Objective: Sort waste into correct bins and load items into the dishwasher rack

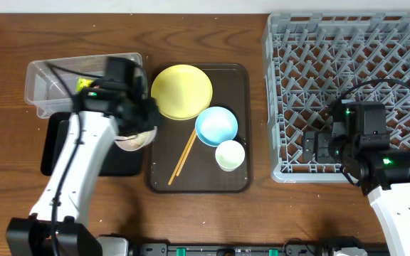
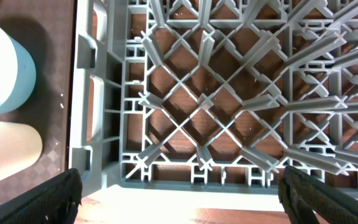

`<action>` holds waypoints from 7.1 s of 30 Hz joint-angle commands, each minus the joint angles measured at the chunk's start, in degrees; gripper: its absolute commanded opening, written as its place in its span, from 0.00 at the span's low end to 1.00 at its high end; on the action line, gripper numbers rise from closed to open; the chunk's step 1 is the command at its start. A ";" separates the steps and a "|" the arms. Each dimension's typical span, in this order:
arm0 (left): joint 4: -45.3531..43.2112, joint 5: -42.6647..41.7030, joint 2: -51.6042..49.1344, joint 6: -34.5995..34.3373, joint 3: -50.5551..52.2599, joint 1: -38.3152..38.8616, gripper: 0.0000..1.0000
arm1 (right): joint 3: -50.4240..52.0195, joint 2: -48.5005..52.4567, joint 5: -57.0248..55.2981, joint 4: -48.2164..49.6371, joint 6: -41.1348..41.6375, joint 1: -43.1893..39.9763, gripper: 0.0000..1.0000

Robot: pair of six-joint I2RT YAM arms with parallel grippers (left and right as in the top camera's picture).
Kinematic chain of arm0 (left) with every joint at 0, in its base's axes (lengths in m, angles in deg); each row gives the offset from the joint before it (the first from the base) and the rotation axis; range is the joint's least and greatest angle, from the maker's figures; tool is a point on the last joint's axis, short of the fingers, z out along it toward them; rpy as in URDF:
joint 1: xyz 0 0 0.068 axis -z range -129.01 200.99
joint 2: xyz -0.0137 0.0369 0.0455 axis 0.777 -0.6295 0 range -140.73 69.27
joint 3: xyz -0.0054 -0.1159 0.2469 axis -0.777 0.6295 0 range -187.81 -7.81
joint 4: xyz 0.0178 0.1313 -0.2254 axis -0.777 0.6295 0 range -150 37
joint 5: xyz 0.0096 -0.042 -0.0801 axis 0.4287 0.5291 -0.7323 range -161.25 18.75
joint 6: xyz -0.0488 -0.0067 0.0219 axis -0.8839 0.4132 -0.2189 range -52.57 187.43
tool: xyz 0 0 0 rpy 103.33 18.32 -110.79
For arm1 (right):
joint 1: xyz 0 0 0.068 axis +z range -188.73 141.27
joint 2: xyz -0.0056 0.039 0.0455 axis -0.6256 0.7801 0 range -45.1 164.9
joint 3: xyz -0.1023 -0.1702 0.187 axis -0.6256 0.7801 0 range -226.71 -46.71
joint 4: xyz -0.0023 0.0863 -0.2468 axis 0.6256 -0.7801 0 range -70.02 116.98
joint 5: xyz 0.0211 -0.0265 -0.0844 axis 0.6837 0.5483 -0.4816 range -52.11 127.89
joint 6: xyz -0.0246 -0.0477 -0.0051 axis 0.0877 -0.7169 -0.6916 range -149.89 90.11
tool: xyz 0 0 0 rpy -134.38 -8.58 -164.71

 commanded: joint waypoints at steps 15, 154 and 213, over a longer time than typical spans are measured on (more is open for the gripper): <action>-0.07 -55.21 -5.86 25.75 8.07 -32.85 0.06 | -1.14 -0.28 -0.13 -0.48 0.48 -0.92 0.99; -8.61 -1.70 -10.71 6.29 6.29 31.71 0.07 | -1.14 -0.28 -0.13 -1.57 0.50 -0.92 0.99; -33.57 -71.49 -11.15 -3.76 6.12 12.28 0.06 | -0.94 11.41 69.13 32.35 -19.21 7.28 0.61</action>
